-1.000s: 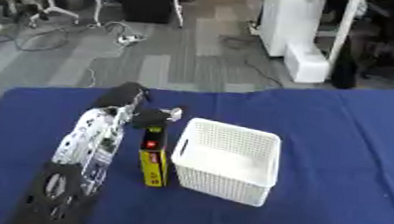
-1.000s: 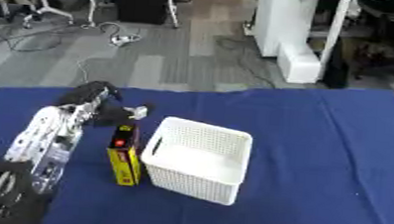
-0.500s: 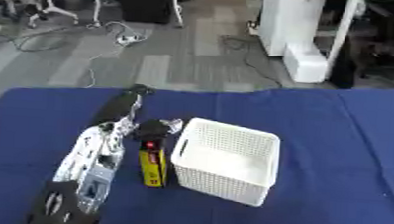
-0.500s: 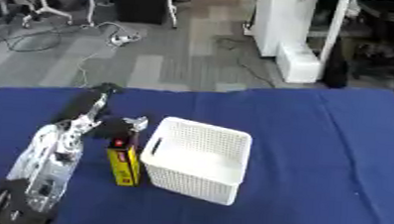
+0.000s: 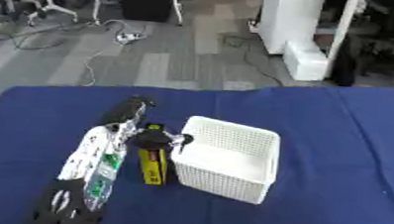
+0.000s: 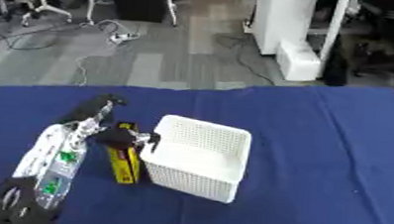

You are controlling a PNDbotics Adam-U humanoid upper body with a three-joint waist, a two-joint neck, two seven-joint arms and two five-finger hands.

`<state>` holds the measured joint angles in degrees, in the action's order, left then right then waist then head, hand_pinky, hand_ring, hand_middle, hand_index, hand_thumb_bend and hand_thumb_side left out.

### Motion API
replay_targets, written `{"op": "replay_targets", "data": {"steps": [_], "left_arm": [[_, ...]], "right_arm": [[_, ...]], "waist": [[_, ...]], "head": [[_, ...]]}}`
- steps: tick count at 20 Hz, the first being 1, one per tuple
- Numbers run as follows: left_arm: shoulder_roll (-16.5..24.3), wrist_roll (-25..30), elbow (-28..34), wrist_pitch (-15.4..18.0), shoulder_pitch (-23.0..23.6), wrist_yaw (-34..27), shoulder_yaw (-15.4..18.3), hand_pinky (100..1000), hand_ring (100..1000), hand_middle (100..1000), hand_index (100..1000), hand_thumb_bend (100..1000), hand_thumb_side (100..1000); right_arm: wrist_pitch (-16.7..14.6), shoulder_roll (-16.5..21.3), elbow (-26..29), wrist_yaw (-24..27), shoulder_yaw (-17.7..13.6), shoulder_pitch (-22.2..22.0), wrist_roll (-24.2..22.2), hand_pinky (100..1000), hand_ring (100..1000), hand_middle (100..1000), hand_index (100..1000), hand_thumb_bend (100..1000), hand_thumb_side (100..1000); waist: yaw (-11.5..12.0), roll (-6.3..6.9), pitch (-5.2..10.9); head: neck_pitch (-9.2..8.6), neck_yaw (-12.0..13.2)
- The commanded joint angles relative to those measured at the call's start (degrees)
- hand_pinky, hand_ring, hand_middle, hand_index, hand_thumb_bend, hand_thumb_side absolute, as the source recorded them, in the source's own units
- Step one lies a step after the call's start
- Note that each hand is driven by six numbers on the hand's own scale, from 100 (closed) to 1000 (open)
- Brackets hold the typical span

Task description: Pick up objects on the table and place them in the box.

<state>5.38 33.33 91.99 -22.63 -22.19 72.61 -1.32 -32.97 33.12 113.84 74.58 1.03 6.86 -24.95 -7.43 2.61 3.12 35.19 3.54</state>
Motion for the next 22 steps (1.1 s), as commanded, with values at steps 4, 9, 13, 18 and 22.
{"op": "replay_targets", "data": {"steps": [4,9,13,18,22], "left_arm": [[1.33,4.53,0.76,-0.09,-1.45,2.54,0.42,474,750,931,905,652,633],[1.34,5.35,1.21,-0.02,-1.48,3.3,0.66,471,751,934,905,614,634],[1.19,5.37,1.39,-0.37,-1.42,3.62,0.98,467,749,936,905,564,639],[1.05,4.45,2.1,-1.28,-1.59,4.52,1.69,451,742,935,901,403,618],[1.0,3.91,2.27,-1.59,-1.63,5.2,1.89,446,740,933,898,267,588]], "right_arm": [[0.24,1.45,0.75,-0.04,-0.49,0.34,-0.09,177,309,319,487,100,1000],[0.21,1.47,0.75,-0.11,-0.46,0.28,-0.21,177,309,319,486,100,1000],[0.17,1.47,0.75,-0.19,-0.46,0.21,-0.26,177,309,319,486,100,1000],[0.1,1.47,0.75,-0.26,-0.47,0.14,-0.26,177,309,319,486,100,1000],[0.05,1.48,0.75,-0.26,-0.48,0.14,-0.25,177,309,320,486,100,1000]], "waist": [[0.06,-0.19,0.46],[0.13,-0.22,0.47],[0.2,-0.24,0.46],[0.26,-0.26,0.48],[0.26,-0.27,0.49]], "head": [[0.07,-0.2],[0.18,-0.2],[0.25,-0.23],[0.34,-0.21],[0.34,-0.15]]}}
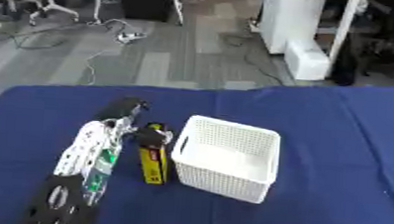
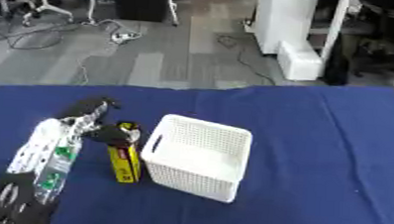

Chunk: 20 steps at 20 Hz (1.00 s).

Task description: Pick up objects on the table and place them in the box.

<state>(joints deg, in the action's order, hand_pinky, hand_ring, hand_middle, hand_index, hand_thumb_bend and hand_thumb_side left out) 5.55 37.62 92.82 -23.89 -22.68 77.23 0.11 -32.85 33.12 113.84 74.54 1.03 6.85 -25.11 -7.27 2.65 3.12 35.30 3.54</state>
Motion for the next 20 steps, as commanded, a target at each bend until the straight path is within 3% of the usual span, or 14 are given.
{"op": "replay_targets", "data": {"steps": [1,3,8,14,20], "left_arm": [[0.82,-0.42,1.43,-0.35,-1.14,0.66,0.46,446,740,933,897,263,582],[0.77,-0.38,1.36,-0.36,-1.14,0.82,0.48,447,740,932,897,244,568],[0.58,-0.02,1.18,-0.19,-1.11,0.8,0.4,449,741,932,898,309,571],[0.06,0.41,0.73,-0.01,-0.93,0.8,0.3,455,742,935,900,325,564],[-0.29,1.16,0.18,0.41,-0.84,1.54,0.26,461,751,938,900,255,512]], "right_arm": [[-0.07,1.48,0.75,-0.22,-0.49,0.15,-0.09,177,309,320,486,100,1000],[-0.09,1.49,0.75,-0.19,-0.49,0.16,-0.07,177,309,320,487,100,1000],[-0.1,1.51,0.75,-0.15,-0.51,0.21,-0.04,177,309,320,487,100,1000],[-0.08,1.5,0.75,-0.09,-0.52,0.3,-0.01,177,309,320,487,100,1000],[-0.03,1.53,0.75,0.02,-0.54,0.4,0.04,177,310,320,487,100,1000]], "waist": [[0.11,-0.31,0.48],[0.1,-0.31,0.49],[0.04,-0.31,0.48],[-0.02,-0.3,0.46],[-0.1,-0.28,0.47]], "head": [[0.23,-0.13],[0.24,-0.06],[0.28,-0.02],[0.35,0.05],[0.4,0.11]]}}
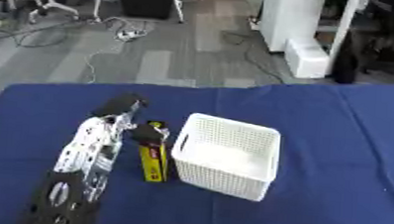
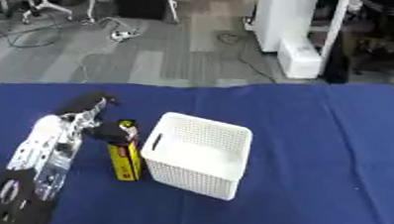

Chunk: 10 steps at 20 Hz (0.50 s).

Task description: Pick up objects on the table and place them in the box.

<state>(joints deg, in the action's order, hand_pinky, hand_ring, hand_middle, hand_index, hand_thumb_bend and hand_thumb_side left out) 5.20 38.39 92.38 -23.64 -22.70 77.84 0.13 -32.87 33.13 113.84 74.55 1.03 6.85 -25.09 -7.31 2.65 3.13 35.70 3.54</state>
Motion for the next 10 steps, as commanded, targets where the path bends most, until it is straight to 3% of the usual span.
{"op": "replay_targets", "data": {"steps": [1,10], "left_arm": [[-0.04,0.53,0.6,0.23,-0.8,1.07,0.24,461,751,938,899,247,512],[-0.71,0.86,0.22,0.42,-0.51,1.13,0.17,469,752,937,901,329,550]], "right_arm": [[-0.02,1.52,0.75,0.04,-0.55,0.42,0.02,177,310,320,487,100,1000],[0.0,1.53,0.75,0.14,-0.57,0.52,0.02,178,310,320,487,100,1000]], "waist": [[-0.07,-0.28,0.46],[-0.08,-0.27,0.43]], "head": [[0.0,0.12],[-0.01,0.05]]}}
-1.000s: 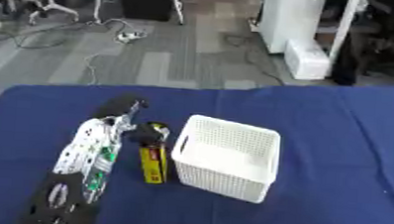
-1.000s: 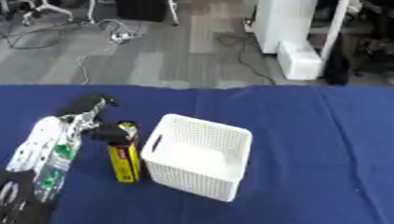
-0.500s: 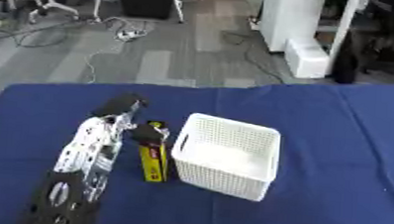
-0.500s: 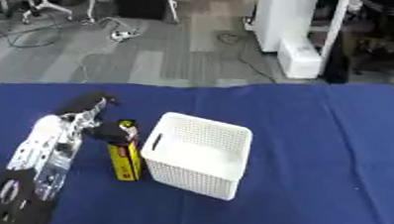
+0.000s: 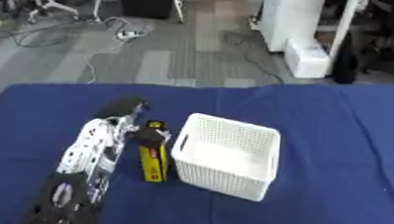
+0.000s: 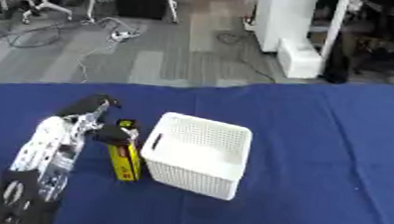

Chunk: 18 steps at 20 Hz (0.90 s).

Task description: Pick up objects on the table and place them in the box.

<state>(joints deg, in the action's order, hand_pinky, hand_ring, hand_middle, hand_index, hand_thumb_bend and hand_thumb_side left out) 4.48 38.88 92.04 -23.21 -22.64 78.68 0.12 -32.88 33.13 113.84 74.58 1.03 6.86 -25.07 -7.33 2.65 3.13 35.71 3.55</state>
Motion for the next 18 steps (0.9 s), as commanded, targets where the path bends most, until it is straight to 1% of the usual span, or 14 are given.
{"op": "replay_targets", "data": {"steps": [1,4,7,9,10,11,18], "left_arm": [[-0.03,0.39,0.47,0.0,-0.53,0.23,0.16,471,753,937,902,339,554],[-0.09,0.52,0.23,0.1,-0.52,0.04,0.12,477,756,940,905,388,577],[-0.16,0.67,0.02,0.21,-0.46,-0.12,0.13,484,759,941,906,414,590],[-0.22,0.89,-0.23,0.19,-0.38,-0.13,0.18,486,760,941,907,420,593],[-0.24,0.96,-0.33,0.18,-0.34,-0.12,0.21,488,761,940,906,419,568],[-0.26,1.04,-0.46,0.17,-0.29,-0.09,0.25,489,761,941,906,423,596],[-0.35,1.4,-1.5,0.03,0.01,-0.12,0.52,498,765,947,908,424,604]], "right_arm": [[0.02,1.52,0.75,0.11,-0.57,0.53,0.01,178,310,320,487,100,1000],[0.05,1.53,0.75,0.11,-0.56,0.55,0.02,178,310,320,487,100,1000],[0.08,1.51,0.75,0.09,-0.57,0.57,0.04,178,310,320,487,100,1000],[0.1,1.5,0.75,0.07,-0.56,0.57,0.04,178,310,320,487,100,1000],[0.11,1.49,0.75,0.05,-0.55,0.57,0.04,178,310,320,487,100,1000],[0.12,1.48,0.75,0.03,-0.55,0.57,0.03,178,310,320,487,100,1000],[0.17,1.44,0.75,-0.08,-0.51,0.57,0.0,178,310,320,487,100,1000]], "waist": [[-0.07,-0.26,0.42],[-0.06,-0.26,0.42],[-0.07,-0.26,0.42],[-0.07,-0.26,0.41],[-0.07,-0.26,0.4],[-0.08,-0.26,0.4],[-0.08,-0.25,0.36]], "head": [[-0.02,0.05],[-0.03,0.04],[-0.02,0.09],[0.0,0.11],[0.01,0.11],[0.01,0.11],[0.03,0.11]]}}
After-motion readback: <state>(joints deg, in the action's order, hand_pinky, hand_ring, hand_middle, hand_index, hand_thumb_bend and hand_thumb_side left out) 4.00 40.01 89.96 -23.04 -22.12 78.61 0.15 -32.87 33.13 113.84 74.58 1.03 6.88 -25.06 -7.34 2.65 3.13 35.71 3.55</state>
